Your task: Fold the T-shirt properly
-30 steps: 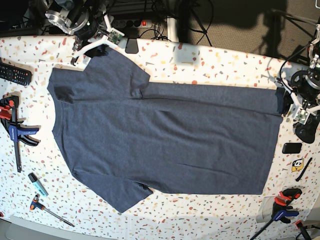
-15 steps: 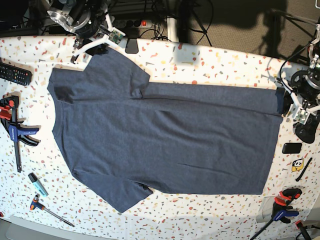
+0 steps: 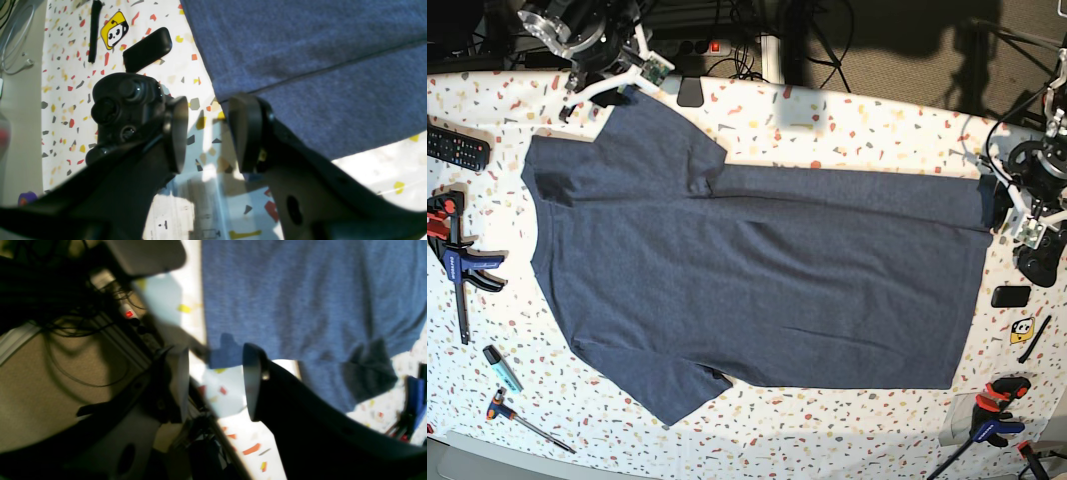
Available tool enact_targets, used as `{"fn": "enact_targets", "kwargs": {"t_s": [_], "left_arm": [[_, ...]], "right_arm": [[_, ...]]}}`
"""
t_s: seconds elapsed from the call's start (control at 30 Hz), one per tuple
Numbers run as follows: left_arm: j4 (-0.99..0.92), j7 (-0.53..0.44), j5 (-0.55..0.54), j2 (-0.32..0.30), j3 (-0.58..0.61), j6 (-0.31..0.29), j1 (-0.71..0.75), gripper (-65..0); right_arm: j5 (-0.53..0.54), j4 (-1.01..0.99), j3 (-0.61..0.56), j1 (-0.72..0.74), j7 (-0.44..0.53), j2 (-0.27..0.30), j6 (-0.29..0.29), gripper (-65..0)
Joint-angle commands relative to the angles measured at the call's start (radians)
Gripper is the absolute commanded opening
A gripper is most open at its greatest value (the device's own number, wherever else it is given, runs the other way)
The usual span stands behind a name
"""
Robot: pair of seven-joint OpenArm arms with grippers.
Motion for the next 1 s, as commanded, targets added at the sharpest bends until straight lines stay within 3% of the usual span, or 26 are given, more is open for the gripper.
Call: {"fn": "enact_targets", "kwargs": {"t_s": [0.0,0.63,0.73,0.9,0.97], "left_arm": [[0.013,-0.023,-0.006,-0.02,-0.011,0.011,-0.011,-41.7],[0.013,-0.019,-0.006,-0.02,-0.011,0.011,-0.011,-41.8],[0.013,-0.019,-0.006,-0.02,-0.011,0.011,-0.011,-41.8],[0.013,-0.02,-0.006,-0.02,-0.011,0.011,-0.011,-41.7],[0.013,-0.019,-0.006,-0.02,-0.011,0.011,-0.011,-41.8]], "right_arm": [[-0.008,0.022,0.004,0.0,0.004,0.009,-0.005,-40.5],[-0.019,0.021,0.011,0.003,-0.026,0.009,-0.005,-40.7],[-0.018,0.016,0.011,0.003,-0.026,0.009,-0.005,-45.0],[-0.015,0.013,0.011,0.009,-0.026,0.009,-0.006,-46.3],[-0.015,0.013,0.011,0.008,-0.027,0.009,-0.006,-51.8]]}}
